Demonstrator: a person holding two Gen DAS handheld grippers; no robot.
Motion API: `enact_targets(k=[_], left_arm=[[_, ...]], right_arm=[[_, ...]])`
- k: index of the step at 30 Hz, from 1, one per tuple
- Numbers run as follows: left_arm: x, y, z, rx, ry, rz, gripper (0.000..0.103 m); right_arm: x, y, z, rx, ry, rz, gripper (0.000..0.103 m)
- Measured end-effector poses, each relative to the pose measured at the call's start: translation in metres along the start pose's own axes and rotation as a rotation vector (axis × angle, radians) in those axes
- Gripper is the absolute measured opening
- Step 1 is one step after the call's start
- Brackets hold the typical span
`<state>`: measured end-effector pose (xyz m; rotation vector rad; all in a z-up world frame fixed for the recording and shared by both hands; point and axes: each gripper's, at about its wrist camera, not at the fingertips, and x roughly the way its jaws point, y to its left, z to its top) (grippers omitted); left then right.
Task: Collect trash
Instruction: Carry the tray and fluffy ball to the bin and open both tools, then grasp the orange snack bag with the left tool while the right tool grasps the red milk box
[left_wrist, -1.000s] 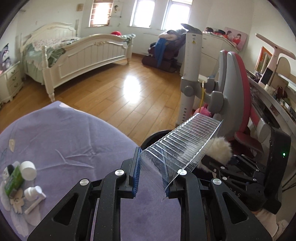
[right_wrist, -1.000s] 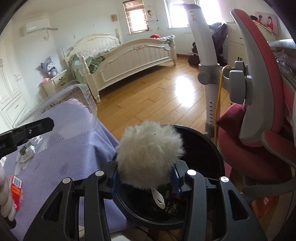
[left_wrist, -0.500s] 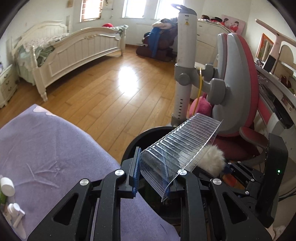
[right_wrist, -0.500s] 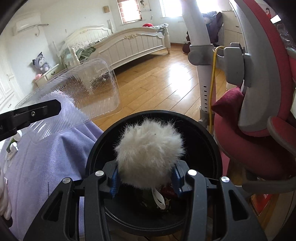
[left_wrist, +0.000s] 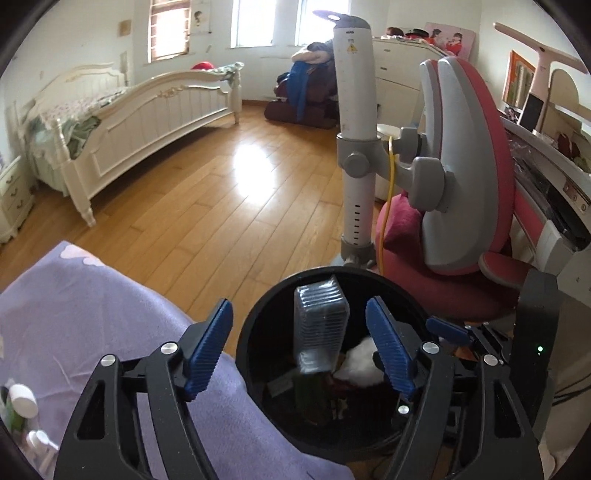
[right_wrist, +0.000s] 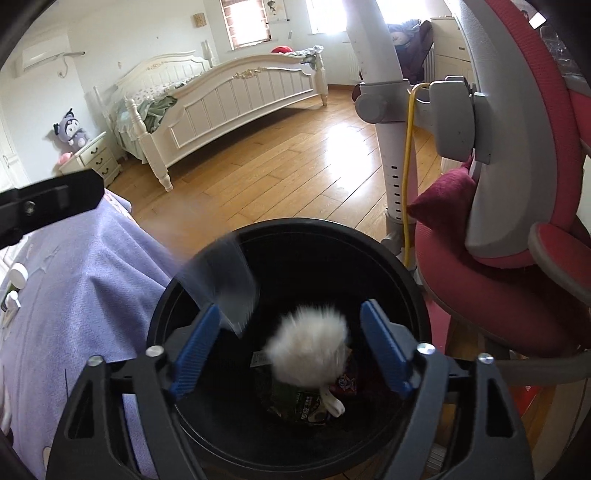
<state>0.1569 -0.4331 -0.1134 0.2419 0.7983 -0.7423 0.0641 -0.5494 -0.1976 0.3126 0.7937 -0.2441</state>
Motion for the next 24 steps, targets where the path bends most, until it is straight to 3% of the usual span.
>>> enact_targets(k=[7,13,17,20,24], left_arm=[[-0.047,0.003,-0.006,-0.008,-0.034,-0.017,0.082],[-0.132,0.038,-0.052,-0.038,-0.099,0.013,0.090],[-0.192,0.092,-0.108,-0.114,-0.084,0.095,0.092],[-0.235,0.139,-0.157,-0.202,-0.050,0.198,0.092],[-0.278,0.190,-0.223,-0.334,0.016,0.325,0.095]], right_arm=[[-0.022,0.021,-0.006,-0.033,-0.002,0.050,0.082],[-0.054,0.079,-0.006,-0.132,-0.024,0.189,0.082],[-0.073,0.141,-0.010,-0.231,0.018,0.353,0.082],[-0.081,0.193,-0.022,-0.302,0.090,0.476,0.083],[-0.089,0.265,-0.049,-0.407,0.188,0.570,0.083]])
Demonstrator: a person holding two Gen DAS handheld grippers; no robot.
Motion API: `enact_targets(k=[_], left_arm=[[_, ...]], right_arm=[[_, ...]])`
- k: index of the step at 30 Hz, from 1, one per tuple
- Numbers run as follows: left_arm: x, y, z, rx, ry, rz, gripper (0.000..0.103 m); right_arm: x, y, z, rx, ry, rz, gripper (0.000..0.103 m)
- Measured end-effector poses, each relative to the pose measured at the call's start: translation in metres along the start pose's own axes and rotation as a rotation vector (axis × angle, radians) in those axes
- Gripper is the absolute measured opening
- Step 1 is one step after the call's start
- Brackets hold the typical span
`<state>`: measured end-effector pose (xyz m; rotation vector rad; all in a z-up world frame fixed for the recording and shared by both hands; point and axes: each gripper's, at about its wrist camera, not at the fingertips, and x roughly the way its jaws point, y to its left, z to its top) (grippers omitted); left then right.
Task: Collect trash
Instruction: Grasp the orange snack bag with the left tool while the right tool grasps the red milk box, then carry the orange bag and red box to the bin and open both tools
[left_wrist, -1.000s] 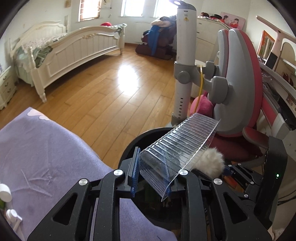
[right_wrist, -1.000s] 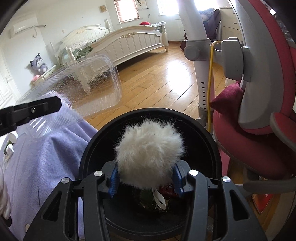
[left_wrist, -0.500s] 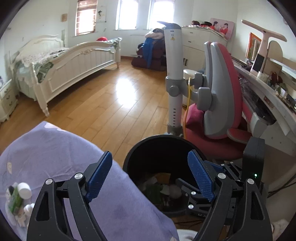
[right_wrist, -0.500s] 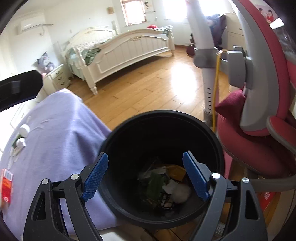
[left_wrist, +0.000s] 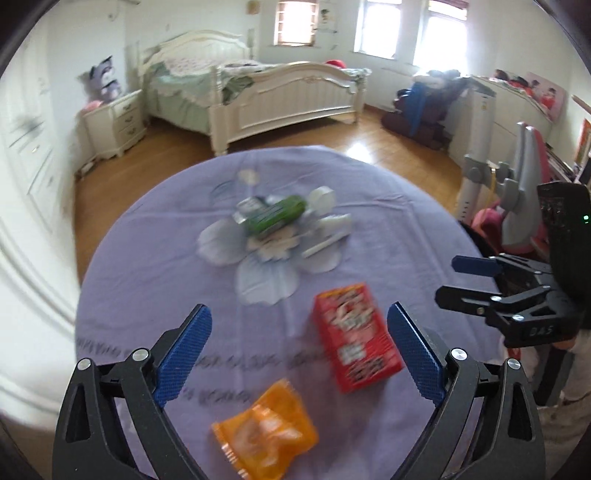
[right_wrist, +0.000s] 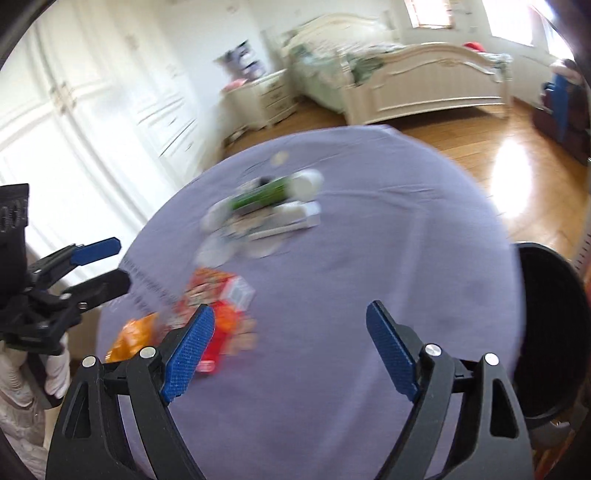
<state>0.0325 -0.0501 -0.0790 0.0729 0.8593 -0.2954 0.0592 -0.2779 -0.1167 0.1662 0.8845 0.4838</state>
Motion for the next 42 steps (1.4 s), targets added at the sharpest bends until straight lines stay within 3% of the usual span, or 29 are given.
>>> enact_targets(k=[5,11,14,15,17,19,21,24,27,31,38,42], left_arm=[[-0.004,0.044,-0.046,-0.078,0.066,0.040,0.096],[0.005,0.032,-0.074,-0.018,0.100,0.004,0.096],[0.020,0.019,-0.079,0.016,0.121,0.029,0.094],[0.025,0.020,-0.080,0.008,0.122,0.025,0.090],[0.027,0.022,-0.079,-0.002,0.094,0.033,0.084],[0.030,0.025,-0.071,-0.012,0.082,0.040,0.068],[0.031,0.030,-0.065,-0.040,0.068,0.012,0.040],[0.037,0.036,-0.056,-0.066,0.068,-0.017,0.038],[0.039,0.032,-0.042,-0.080,0.048,-0.055,0.038],[0.034,0.012,-0.015,-0.043,0.001,-0.082,0.038],[0.027,-0.051,0.050,0.060,-0.111,-0.151,0.038],[0.032,-0.093,0.079,0.113,-0.153,-0.217,0.038]], right_arm=[[0.042,0.064,-0.006,-0.082,0.097,0.006,0.084],[0.078,0.084,-0.009,-0.121,0.173,-0.126,0.083],[0.078,0.080,-0.011,-0.146,0.164,-0.172,0.071],[0.079,0.079,-0.011,-0.152,0.164,-0.179,0.063],[0.075,0.071,-0.013,-0.150,0.159,-0.177,0.058],[0.072,0.064,-0.012,-0.143,0.148,-0.161,0.051],[0.066,0.059,-0.014,-0.133,0.134,-0.129,0.050],[0.061,0.053,-0.014,-0.119,0.118,-0.103,0.049],[0.050,0.047,-0.012,-0.109,0.067,-0.069,0.049],[0.025,0.037,-0.002,-0.101,-0.064,-0.068,0.049],[-0.041,-0.001,0.014,-0.070,-0.341,-0.182,0.050],[-0.071,-0.034,0.019,-0.026,-0.423,-0.262,0.050]])
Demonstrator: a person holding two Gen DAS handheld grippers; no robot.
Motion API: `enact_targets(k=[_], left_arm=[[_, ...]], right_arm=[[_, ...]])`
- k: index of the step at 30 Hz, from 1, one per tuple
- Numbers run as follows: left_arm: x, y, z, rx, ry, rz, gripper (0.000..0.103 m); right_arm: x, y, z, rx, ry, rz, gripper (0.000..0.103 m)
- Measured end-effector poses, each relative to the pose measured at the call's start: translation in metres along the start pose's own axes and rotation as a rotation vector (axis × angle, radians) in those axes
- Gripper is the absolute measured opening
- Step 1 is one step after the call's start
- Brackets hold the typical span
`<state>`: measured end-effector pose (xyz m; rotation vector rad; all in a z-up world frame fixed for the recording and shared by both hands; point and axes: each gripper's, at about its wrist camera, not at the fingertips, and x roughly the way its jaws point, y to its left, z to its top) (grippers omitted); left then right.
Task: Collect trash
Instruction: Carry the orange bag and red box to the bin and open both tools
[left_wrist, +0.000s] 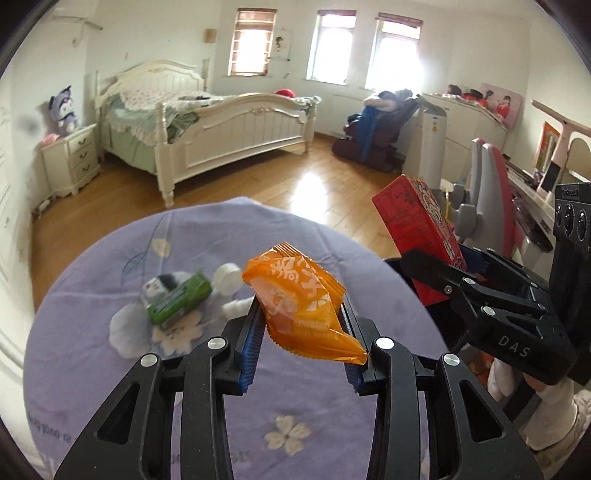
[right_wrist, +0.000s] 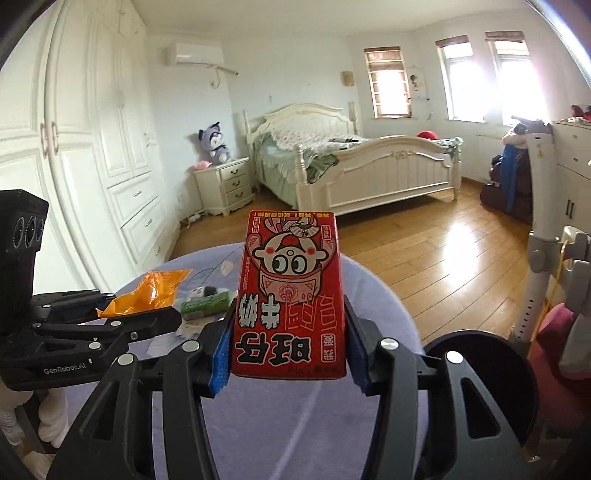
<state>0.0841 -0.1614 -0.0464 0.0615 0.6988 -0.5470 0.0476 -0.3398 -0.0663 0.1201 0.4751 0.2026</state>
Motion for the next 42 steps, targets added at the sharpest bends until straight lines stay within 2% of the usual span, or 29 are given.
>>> enact_targets(k=[3,8,16,29,42], left_arm=[[0.021,-0.023,0.018,0.023,-0.009,-0.055,0.038],[0.061,-0.061,0.036,0.060,0.000,-0.142,0.038],[0.132,-0.090,0.049,0.003,0.081,-0.259,0.038],[0.207,-0.145,0.054,0.054,0.180,-0.332,0.038],[0.229,-0.176,0.046,0.110,0.223,-0.360,0.039]], right_arm=[[-0.006,-0.032,0.003,0.035,-0.014,-0.077,0.050],[-0.003,-0.083,-0.007,0.112,0.010,-0.194,0.050],[-0.002,-0.142,-0.036,0.213,0.058,-0.299,0.050],[0.010,-0.190,-0.062,0.304,0.108,-0.332,0.050],[0.013,-0.207,-0.080,0.339,0.149,-0.356,0.050]])
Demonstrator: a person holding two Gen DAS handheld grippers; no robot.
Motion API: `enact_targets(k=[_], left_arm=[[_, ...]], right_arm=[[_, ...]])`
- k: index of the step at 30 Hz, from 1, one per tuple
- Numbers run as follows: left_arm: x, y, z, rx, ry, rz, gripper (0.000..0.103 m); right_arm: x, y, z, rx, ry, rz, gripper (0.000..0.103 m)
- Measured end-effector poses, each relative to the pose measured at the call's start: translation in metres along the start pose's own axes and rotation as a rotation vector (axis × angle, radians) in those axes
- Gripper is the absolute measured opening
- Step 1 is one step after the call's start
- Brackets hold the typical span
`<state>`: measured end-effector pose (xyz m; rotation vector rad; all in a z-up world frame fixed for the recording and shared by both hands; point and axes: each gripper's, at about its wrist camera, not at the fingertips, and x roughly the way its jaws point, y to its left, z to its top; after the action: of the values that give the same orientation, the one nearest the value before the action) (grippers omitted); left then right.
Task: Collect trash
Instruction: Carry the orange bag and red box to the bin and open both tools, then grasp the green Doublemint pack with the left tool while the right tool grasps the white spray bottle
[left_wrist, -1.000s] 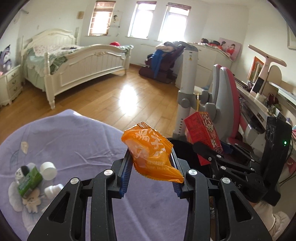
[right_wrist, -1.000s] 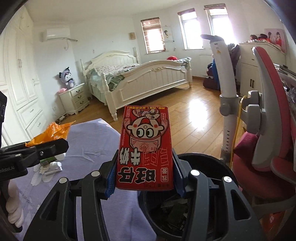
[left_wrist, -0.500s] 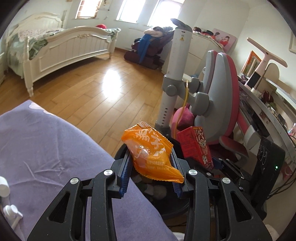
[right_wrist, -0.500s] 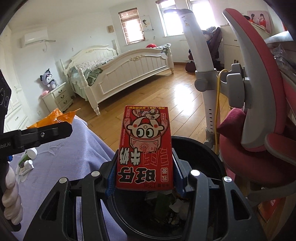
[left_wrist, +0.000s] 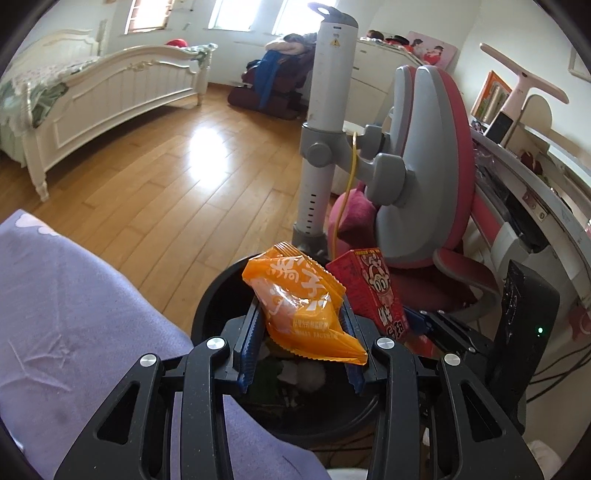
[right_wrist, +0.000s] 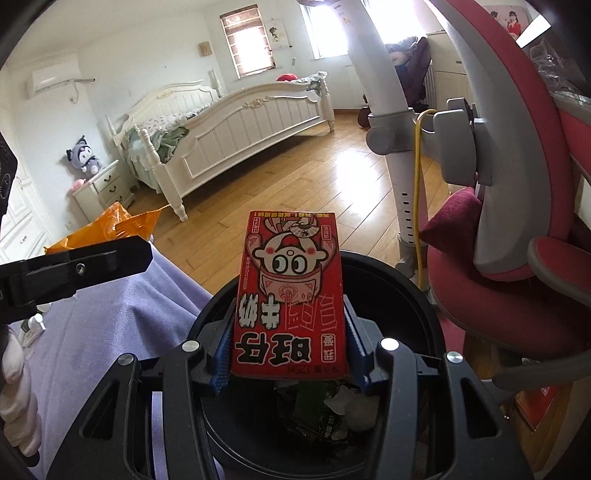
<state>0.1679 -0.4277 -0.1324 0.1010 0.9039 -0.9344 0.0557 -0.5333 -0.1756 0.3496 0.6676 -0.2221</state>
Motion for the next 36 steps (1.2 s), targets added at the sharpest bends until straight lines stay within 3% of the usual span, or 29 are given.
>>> enact_targets(k=[7,9,11,13,23,29,36], left_arm=[[0.004,-0.008,0.003,0.021,-0.001,0.003,0.045],[0.002,-0.010,0.005,0.029,-0.017,0.020,0.063],[-0.003,-0.012,0.006,0.034,-0.037,0.034,0.074],[-0.010,-0.014,0.006,0.046,-0.049,0.041,0.076],[-0.063,-0.003,-0.005,0.043,-0.119,0.060,0.083],[-0.112,0.043,-0.030,-0.026,-0.158,0.134,0.085],[-0.182,0.148,-0.078,-0.153,-0.180,0.342,0.085]], right_arm=[[0.002,-0.003,0.001,0.002,0.009,-0.014,0.051],[0.004,-0.004,0.001,0.001,0.021,-0.023,0.052],[0.007,-0.004,0.000,0.001,0.042,-0.028,0.060],[0.003,-0.004,0.000,0.005,0.035,-0.036,0.075],[-0.016,0.027,0.002,-0.053,0.025,-0.022,0.078],[-0.022,0.065,0.012,-0.088,0.032,0.065,0.078],[-0.018,0.149,0.023,-0.214,0.090,0.240,0.078]])
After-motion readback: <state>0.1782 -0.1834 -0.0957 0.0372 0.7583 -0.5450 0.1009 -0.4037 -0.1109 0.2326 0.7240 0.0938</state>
